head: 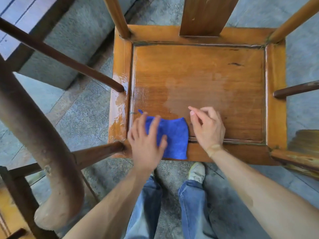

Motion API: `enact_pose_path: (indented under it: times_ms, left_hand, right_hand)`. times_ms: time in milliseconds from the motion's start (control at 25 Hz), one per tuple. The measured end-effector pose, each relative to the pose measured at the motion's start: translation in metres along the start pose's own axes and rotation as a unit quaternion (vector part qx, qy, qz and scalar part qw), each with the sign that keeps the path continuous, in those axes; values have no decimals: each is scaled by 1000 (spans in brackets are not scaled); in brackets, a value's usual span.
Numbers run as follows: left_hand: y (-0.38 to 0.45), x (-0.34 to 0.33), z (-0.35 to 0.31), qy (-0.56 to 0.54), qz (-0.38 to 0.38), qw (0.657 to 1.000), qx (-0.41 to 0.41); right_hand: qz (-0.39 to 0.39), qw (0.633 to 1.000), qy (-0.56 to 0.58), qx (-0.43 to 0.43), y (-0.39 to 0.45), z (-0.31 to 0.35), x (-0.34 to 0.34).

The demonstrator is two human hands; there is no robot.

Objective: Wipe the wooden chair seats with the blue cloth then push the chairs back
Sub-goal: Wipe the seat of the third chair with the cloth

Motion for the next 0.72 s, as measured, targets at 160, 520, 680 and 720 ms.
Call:
enact_pose_path:
  times_ms: [160, 520, 680, 720]
  left_hand:
    - [-21, -42, -26, 116, 58, 979, -156]
    - [51, -56, -18, 158, 47, 981, -99]
    - [168, -45, -16, 146, 26, 987, -54]
    - [201, -41, -16, 139, 24, 989, -44]
  right_hand:
    - [-8, 994, -104, 43, 83, -30, 10]
    - [1, 986, -168, -1, 174, -103, 20]
    - [-21, 985, -171, 13, 171, -103, 18]
    - [-22, 985, -172, 13, 171, -103, 18]
Point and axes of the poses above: each hand's wrist, its own y-axis towards the middle knuckle, its own x-axis out of the back of the hand, z = x × y, the point moved 7 cm from there along y, towards the middle knuckle, and after that the axes turned 2 degrees about y, right-handed, at the moved point
